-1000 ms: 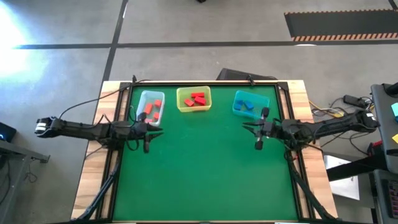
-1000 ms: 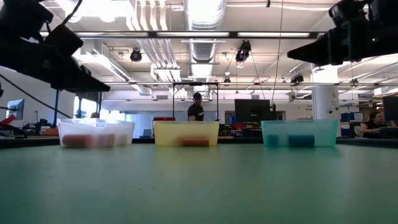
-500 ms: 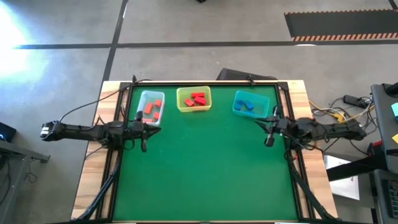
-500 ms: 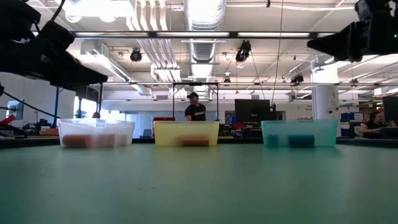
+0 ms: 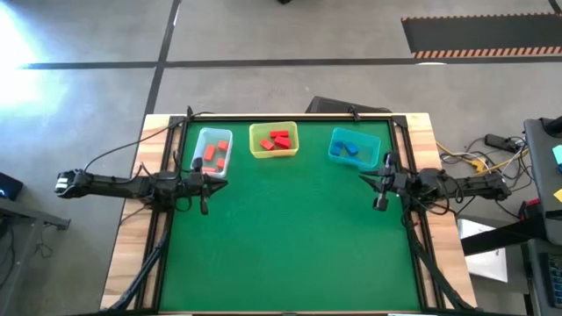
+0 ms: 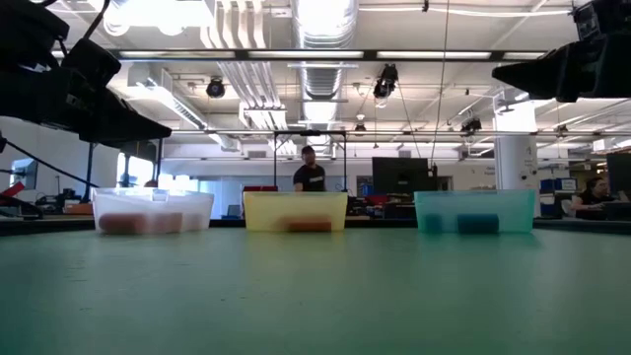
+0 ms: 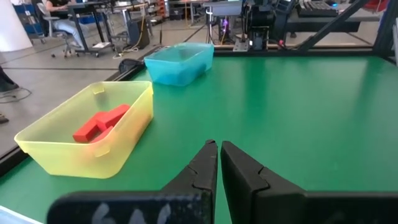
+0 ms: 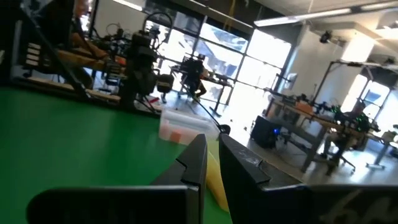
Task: Sort & place blocks by color
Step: Return to Home Position
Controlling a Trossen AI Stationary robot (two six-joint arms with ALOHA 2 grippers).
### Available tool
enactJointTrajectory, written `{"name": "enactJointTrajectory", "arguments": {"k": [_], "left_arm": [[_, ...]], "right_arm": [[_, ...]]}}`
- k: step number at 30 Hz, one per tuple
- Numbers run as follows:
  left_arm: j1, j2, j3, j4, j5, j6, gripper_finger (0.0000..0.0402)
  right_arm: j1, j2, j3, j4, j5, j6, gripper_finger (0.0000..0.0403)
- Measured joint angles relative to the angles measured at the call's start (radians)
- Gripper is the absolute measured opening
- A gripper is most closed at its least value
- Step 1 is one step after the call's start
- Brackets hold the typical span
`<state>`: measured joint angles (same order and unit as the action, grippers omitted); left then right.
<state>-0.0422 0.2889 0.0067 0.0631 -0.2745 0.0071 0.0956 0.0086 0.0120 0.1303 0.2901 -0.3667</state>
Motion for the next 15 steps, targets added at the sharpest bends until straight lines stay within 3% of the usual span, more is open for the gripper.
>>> {"name": "enactJointTrajectory", "arguments": {"k": [15], "left_arm": [[0.000, 0.006, -0.002, 0.006, 0.000, 0.000, 0.0006]], "right_arm": [[0.000, 0.020, 0.000, -0.007, 0.006, 0.079, 0.0033]]}}
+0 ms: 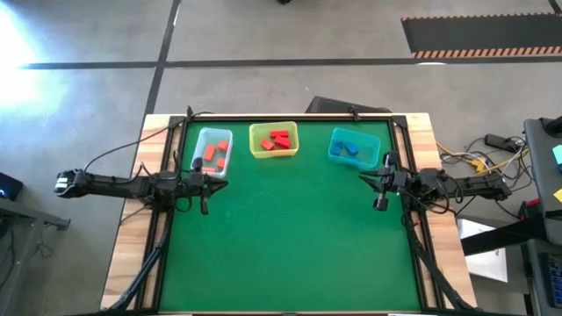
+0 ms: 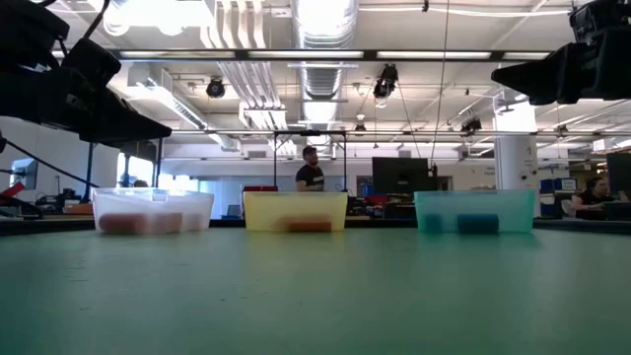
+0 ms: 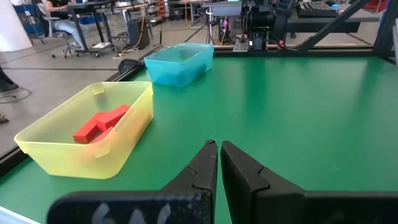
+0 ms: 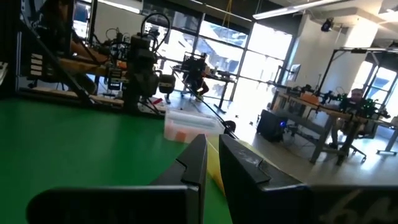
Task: Sort & place blocks by color
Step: Return to Home Position
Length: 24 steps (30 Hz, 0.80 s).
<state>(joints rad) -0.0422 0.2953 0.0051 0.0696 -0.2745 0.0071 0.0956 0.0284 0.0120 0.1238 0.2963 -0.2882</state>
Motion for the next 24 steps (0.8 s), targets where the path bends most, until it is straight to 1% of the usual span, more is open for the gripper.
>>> {"name": "enactJointTrajectory", "arguments": {"k": [24], "left_arm": [[0.000, 0.059, -0.001, 0.001, 0.001, 0.000, 0.0006]], "right_arm": [[0.000, 0.000, -0.001, 0.000, 0.000, 0.000, 0.0034]]}}
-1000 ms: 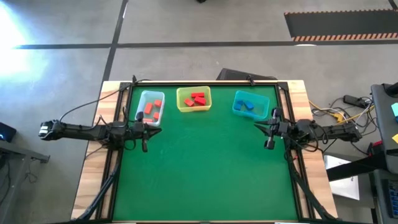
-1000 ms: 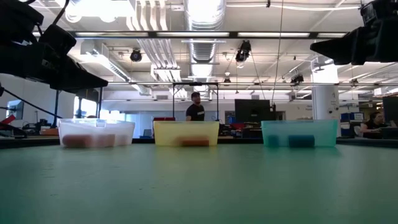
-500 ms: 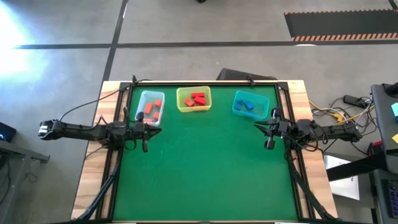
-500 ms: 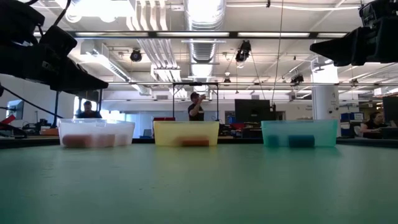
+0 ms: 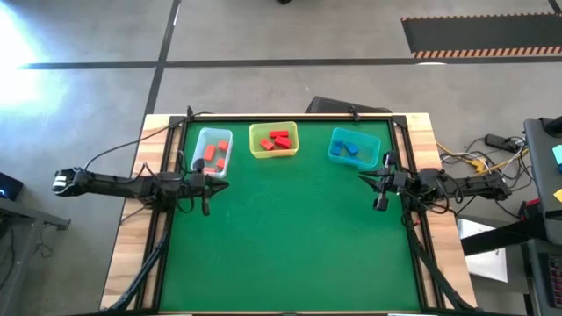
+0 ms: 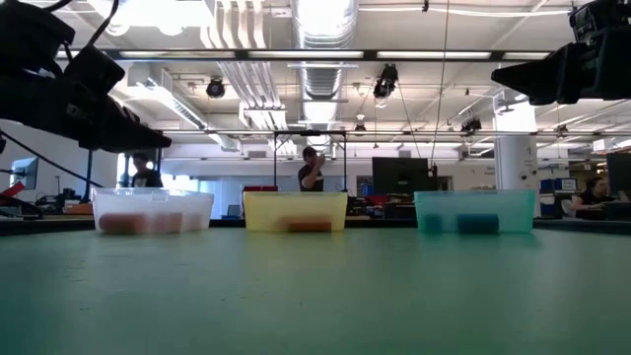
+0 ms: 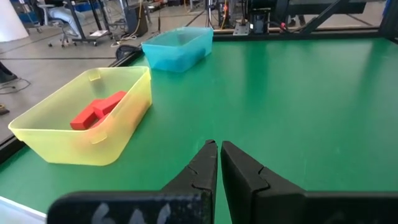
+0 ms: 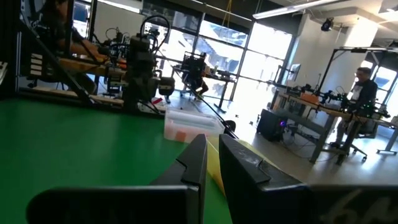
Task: Sort & place blocks by color
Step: Return to Home Position
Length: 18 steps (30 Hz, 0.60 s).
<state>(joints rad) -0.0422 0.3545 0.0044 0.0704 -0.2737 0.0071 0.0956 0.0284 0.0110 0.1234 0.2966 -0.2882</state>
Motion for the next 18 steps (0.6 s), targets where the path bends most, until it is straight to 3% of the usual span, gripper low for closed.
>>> {"name": "enactJointTrajectory", "arguments": {"k": [18], "left_arm": [[0.000, 0.050, 0.000, 0.000, 0.001, 0.000, 0.0006]], "right_arm": [[0.000, 0.000, 0.000, 0.000, 0.000, 0.000, 0.0034]]}}
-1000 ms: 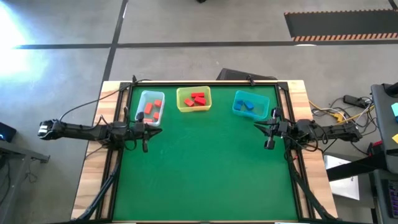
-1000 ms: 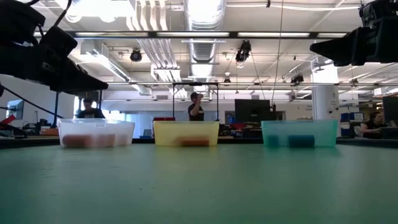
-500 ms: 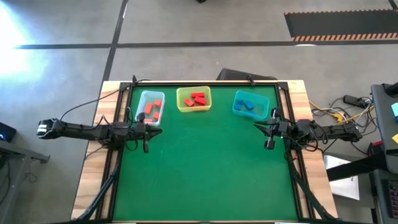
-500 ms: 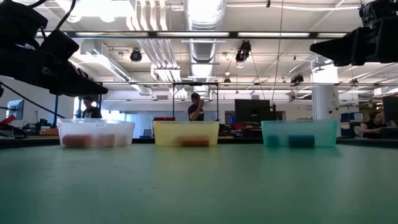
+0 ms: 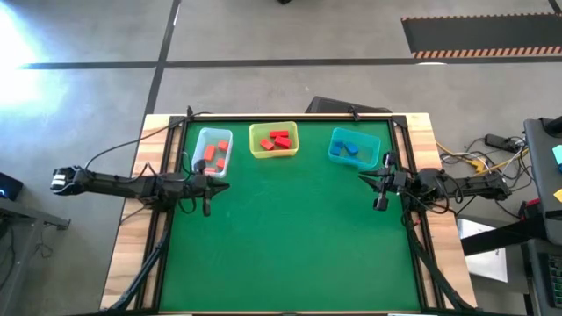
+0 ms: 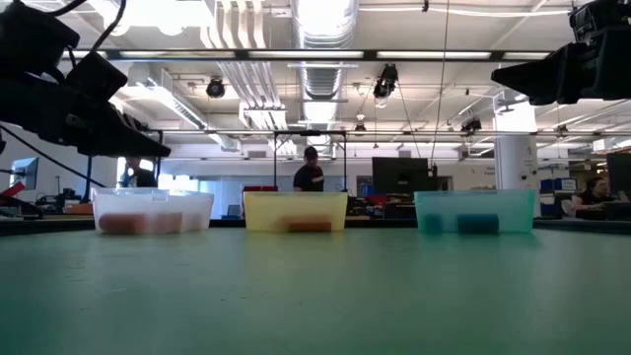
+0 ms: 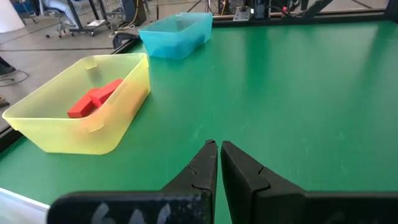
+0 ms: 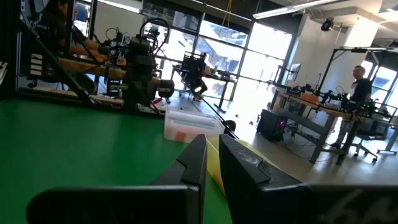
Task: Sort & place blocks by color
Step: Return to Home Position
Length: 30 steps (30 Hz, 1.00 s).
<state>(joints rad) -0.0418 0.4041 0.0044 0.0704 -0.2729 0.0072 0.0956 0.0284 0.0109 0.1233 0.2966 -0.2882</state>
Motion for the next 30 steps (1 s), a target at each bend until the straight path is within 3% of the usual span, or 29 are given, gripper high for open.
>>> {"name": "enactJointTrajectory", "arguments": {"k": [30], "left_arm": [[0.000, 0.090, 0.000, 0.000, 0.000, 0.000, 0.0006]], "right_arm": [[0.000, 0.000, 0.000, 0.000, 0.000, 0.000, 0.0034]]}}
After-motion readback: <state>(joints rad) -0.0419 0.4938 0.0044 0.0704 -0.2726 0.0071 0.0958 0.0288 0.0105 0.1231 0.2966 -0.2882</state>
